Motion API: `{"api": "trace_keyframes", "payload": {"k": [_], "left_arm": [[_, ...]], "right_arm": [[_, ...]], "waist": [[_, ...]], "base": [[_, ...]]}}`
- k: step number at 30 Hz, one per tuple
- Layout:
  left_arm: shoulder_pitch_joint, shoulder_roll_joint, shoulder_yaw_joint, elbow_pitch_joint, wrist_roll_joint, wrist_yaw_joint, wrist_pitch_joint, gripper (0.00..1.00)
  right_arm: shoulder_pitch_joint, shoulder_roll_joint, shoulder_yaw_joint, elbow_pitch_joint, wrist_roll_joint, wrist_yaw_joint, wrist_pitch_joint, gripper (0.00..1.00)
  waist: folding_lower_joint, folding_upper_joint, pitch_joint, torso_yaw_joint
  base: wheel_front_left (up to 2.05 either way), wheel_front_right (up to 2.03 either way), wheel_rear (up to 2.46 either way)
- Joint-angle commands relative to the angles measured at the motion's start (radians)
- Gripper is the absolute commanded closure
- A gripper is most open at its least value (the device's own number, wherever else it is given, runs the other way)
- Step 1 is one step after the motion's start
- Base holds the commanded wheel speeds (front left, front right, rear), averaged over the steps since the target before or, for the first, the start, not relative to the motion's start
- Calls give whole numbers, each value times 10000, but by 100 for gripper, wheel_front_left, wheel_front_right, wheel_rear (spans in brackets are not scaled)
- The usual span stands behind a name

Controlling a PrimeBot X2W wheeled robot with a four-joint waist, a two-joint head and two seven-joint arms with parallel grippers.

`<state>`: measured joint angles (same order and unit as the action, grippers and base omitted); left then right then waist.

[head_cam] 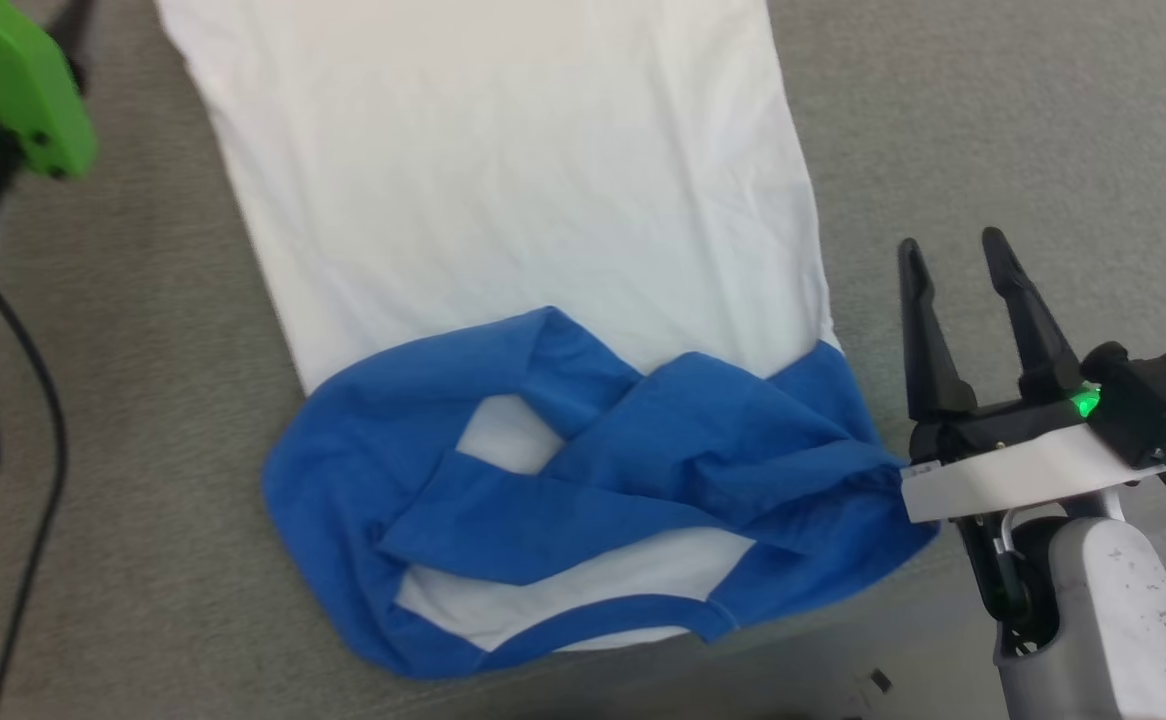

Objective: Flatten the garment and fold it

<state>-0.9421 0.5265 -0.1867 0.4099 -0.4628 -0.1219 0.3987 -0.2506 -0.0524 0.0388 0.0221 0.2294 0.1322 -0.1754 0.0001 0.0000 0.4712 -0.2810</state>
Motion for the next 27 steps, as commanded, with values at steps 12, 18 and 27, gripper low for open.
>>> {"api": "trace_keyframes", "payload": {"k": [12,18,27], "left_arm": [[-1660,1206,28,249,418,1257,3245,0],[-1538,1481,17,99,678,1955,4076,0],[-986,1382,-131,-457,285,2144,5441,100]], "right_arm": [[-215,21,664,387,775,-15,-534,0],[-391,22,850,444,952,-15,-669,0],[-676,22,895,457,882,-15,-747,0]], "waist": [[-1,0,1832,-2000],[-1,0,2112,-2106],[-1,0,2165,-1918]], "base": [[0,0,0],[0,0,0],[0,0,0]]}}
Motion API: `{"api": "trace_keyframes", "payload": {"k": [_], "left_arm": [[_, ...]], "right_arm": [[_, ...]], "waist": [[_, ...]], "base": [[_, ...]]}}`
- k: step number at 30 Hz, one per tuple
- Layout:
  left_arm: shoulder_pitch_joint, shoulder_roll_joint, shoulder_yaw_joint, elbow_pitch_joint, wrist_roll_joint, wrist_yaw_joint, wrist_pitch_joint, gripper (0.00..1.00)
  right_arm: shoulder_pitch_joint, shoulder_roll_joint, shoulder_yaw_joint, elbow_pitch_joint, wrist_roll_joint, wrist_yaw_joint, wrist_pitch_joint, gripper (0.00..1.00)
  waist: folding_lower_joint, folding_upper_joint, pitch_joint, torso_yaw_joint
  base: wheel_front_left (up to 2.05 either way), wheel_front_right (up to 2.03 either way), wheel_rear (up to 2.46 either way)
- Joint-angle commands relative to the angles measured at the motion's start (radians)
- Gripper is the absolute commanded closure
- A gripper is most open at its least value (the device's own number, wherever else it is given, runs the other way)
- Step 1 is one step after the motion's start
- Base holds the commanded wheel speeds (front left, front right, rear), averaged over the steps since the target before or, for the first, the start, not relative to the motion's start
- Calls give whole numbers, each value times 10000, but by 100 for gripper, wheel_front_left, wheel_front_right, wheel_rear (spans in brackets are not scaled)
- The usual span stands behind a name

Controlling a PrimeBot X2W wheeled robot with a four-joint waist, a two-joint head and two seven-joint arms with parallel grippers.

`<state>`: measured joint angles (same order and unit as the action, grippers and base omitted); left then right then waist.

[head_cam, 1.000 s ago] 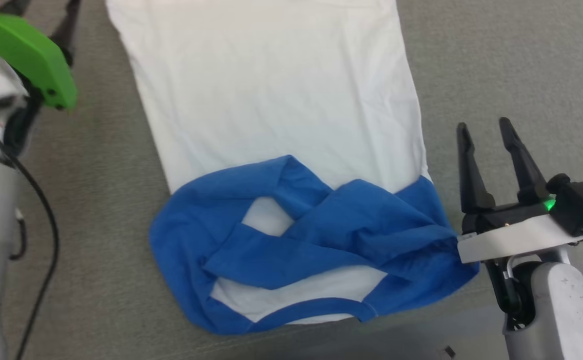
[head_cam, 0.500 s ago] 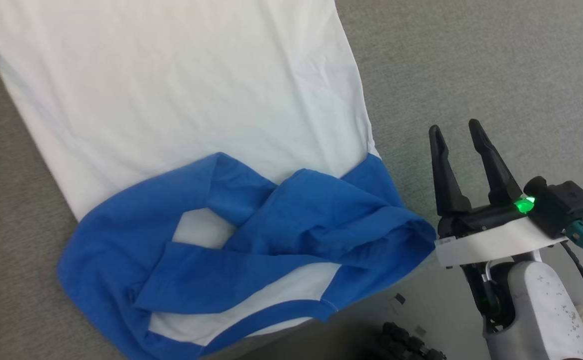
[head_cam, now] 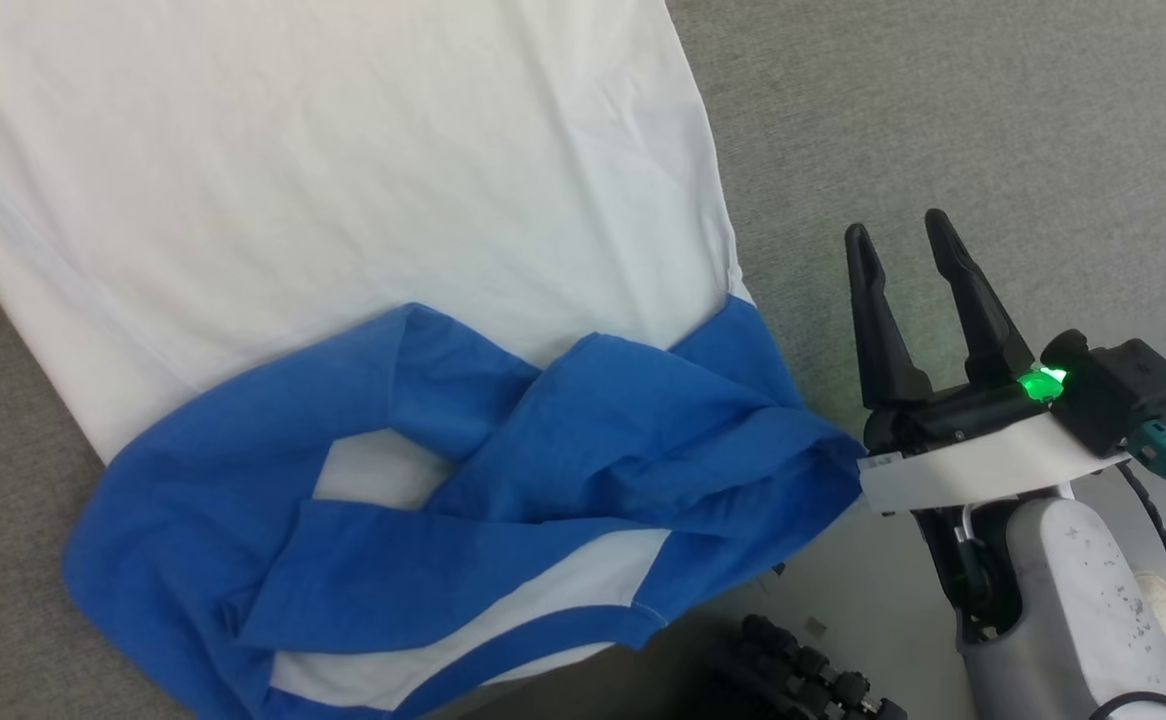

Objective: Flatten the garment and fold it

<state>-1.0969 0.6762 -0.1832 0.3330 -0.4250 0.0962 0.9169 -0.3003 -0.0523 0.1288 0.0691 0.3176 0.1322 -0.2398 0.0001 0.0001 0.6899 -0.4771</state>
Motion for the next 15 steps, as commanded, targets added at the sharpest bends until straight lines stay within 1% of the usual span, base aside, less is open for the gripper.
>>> {"api": "trace_keyframes", "payload": {"k": [1,4,8,12,15], "left_arm": [[607,-116,-146,192,-129,-36,238,100],[729,-76,-119,-150,-167,-102,-26,100],[735,-80,-151,-391,-129,-262,-600,100],[480,-305,-344,-538,1,-527,-1487,100],[132,-576,-569,-577,123,-783,-2225,100]], "right_arm": [[-210,20,-7,-24,-25,-15,-98,0],[-473,20,34,-85,-239,-15,32,0],[-1583,20,46,-128,-658,-15,585,0],[-3452,20,-11,344,-1040,-15,1834,0],[-5176,20,-227,1336,-980,-15,3105,0]], "waist": [[-1,-1,-31,71],[-1,-1,-57,151],[-1,-1,-90,299],[-1,-1,-30,634],[-1,-1,80,974]], "base": [[0,0,0],[0,0,0],[0,0,0],[0,0,0],[0,0,0]]}}
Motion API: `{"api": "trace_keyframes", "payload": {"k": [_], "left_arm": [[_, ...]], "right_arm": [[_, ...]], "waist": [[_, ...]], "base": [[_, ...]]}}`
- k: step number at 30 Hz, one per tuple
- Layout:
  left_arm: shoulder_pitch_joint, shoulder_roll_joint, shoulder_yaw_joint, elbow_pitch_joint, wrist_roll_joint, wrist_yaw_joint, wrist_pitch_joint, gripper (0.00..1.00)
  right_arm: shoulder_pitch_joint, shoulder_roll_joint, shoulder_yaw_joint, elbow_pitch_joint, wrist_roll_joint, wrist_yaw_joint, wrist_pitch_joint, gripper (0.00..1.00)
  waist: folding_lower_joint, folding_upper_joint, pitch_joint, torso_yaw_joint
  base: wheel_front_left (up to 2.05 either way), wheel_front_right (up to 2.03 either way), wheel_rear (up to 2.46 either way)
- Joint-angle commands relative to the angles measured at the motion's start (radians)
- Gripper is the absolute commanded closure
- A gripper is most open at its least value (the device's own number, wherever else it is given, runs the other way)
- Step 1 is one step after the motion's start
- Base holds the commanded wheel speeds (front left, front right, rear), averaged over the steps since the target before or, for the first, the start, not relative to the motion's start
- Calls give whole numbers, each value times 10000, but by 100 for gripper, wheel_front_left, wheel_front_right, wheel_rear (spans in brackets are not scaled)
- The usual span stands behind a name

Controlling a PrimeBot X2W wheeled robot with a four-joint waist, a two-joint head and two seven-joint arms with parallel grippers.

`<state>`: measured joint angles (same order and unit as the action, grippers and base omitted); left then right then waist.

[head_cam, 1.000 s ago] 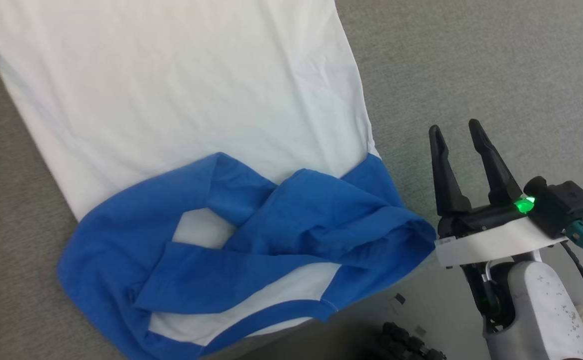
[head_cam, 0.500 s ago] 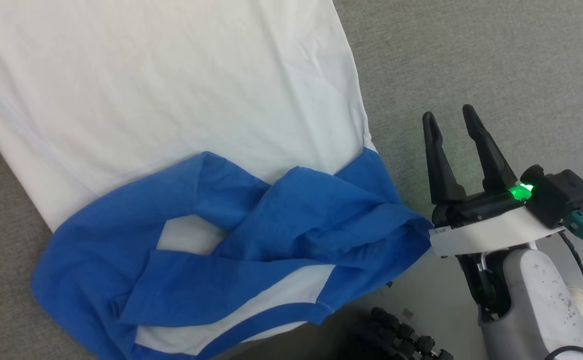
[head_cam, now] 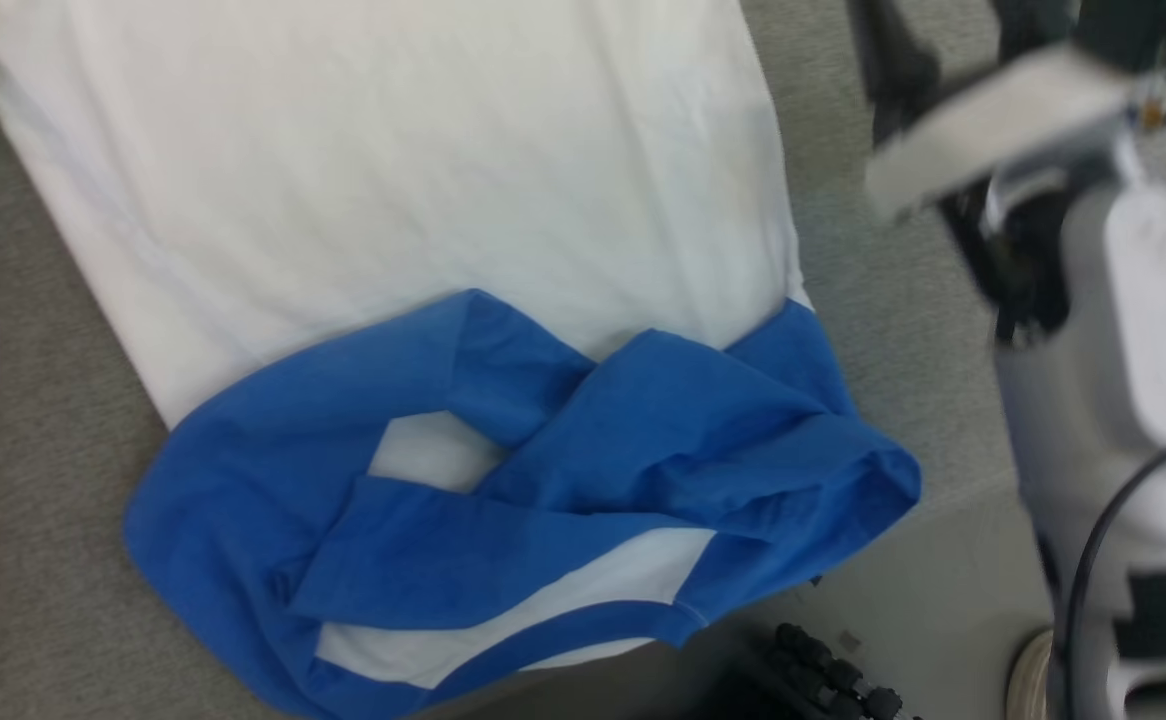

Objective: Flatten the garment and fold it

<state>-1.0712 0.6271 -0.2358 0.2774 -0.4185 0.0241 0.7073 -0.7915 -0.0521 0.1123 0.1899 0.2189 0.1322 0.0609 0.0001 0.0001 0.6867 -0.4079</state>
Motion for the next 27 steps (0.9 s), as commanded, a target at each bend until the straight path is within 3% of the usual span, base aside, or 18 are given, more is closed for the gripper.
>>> {"api": "trace_keyframes", "payload": {"k": [1,6,14,22,23,24,25,27], "left_arm": [[-222,-161,-115,-14,112,-130,-360,100],[-761,-654,-469,232,244,-407,-1211,100],[-1602,-1446,-962,516,265,-688,-1843,100],[-1808,-1887,-1230,632,157,-876,-2394,100],[-1795,-1912,-1244,662,142,-887,-2473,100],[-1764,-1946,-1252,696,106,-900,-2544,100],[-1742,-1960,-1260,724,88,-911,-2602,100],[-1693,-1958,-1279,797,61,-936,-2701,100]], "right_arm": [[-733,18,-141,488,115,-15,425,0],[-3279,18,-708,2817,383,-15,2039,0],[-5758,-12,-2079,5326,-1913,-15,4123,0],[-6549,-7,-3387,5751,-3392,-15,5554,0],[-6576,-4,-3536,5784,-3538,-15,5776,6],[-6583,-1,-3697,5814,-3665,-15,6022,36],[-6581,2,-3760,5836,-3782,-15,6233,56],[-6574,8,-3869,5818,-3929,-15,6599,81]], "waist": [[-1,-1,135,381],[-1,-1,421,965],[-1,-1,1144,2120],[-1,-1,1534,2873],[-1,-1,1550,2909],[-1,-1,1558,2944],[-1,-1,1562,2968],[-1,-1,1567,3007]], "base": [[0,0,0],[0,0,0],[0,0,0],[0,0,0],[0,0,0],[0,0,0],[0,0,0],[0,0,0]]}}
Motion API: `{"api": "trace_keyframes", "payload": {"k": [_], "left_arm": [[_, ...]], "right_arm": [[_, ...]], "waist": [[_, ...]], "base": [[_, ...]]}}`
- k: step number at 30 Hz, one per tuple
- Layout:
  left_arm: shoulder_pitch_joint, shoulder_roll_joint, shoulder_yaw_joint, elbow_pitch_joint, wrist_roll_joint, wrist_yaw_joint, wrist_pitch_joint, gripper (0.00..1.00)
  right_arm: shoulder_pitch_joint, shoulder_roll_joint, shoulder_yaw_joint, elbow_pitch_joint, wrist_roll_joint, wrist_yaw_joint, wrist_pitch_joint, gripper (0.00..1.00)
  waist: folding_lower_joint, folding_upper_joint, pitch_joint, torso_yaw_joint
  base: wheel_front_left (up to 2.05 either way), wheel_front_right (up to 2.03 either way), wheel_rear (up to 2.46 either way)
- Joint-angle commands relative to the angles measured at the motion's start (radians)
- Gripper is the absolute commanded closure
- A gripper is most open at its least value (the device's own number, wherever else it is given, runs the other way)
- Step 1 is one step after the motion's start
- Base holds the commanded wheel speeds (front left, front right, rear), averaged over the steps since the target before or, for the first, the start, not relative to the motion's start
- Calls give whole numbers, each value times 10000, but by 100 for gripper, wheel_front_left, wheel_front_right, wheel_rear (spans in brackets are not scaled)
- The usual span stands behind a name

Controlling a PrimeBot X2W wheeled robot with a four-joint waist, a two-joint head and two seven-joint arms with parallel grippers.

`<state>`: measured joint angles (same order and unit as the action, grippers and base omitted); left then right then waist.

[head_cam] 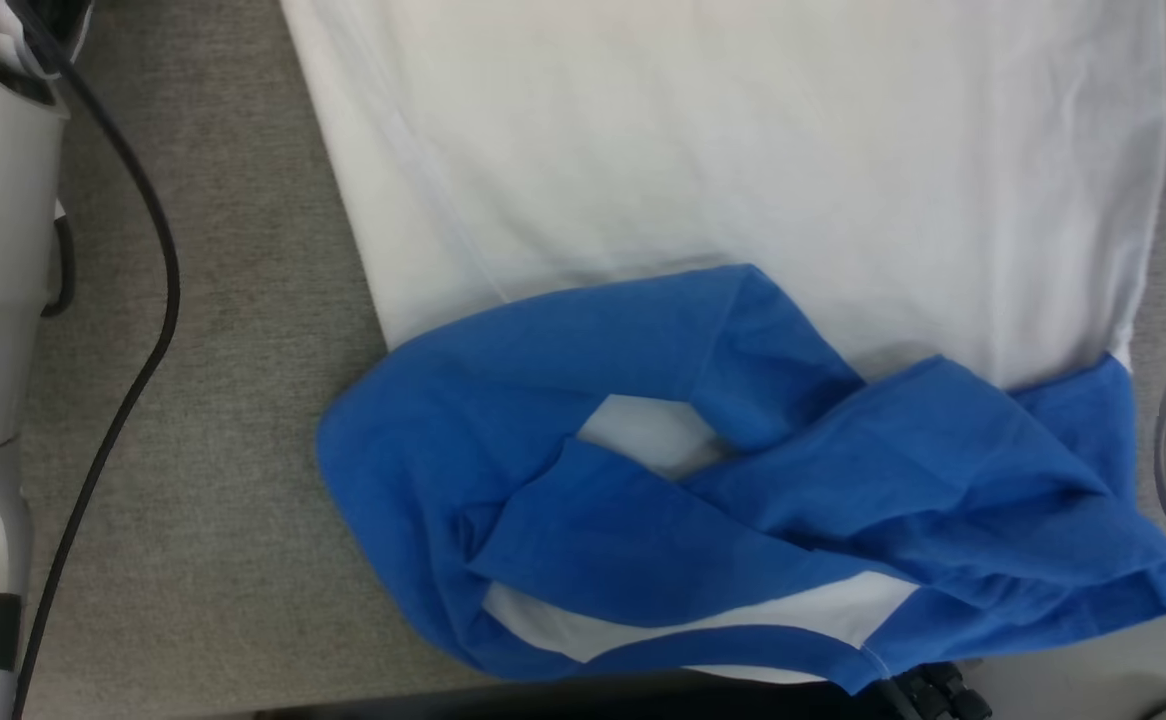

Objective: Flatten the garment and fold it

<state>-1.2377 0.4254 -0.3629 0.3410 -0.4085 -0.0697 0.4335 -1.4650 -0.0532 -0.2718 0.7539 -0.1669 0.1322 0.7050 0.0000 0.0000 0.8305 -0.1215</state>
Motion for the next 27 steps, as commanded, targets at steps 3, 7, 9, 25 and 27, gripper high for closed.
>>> {"api": "trace_keyframes", "payload": {"k": [3,7,9,25,27], "left_arm": [[-14,86,-15,268,-57,-13,-98,100],[-162,180,35,288,126,42,-735,100],[-318,203,81,321,298,133,-1273,100],[-2335,258,410,1082,1712,1332,-5554,100],[-2120,187,433,1297,1519,1222,-5758,100]], "right_arm": [[185,25,17,59,-87,-15,376,100],[251,27,207,-323,-94,-15,-41,100],[251,27,272,-529,-47,-15,-536,100],[-325,-24,809,-729,-322,-15,-5166,100],[-235,-71,1008,-564,-147,-15,-5537,100]], "waist": [[0,0,130,165],[0,0,102,99],[0,0,66,53],[0,0,-710,-383],[0,0,-947,-313]], "base": [[0,0,0],[0,0,0],[0,0,0],[0,0,0],[0,0,0]]}}
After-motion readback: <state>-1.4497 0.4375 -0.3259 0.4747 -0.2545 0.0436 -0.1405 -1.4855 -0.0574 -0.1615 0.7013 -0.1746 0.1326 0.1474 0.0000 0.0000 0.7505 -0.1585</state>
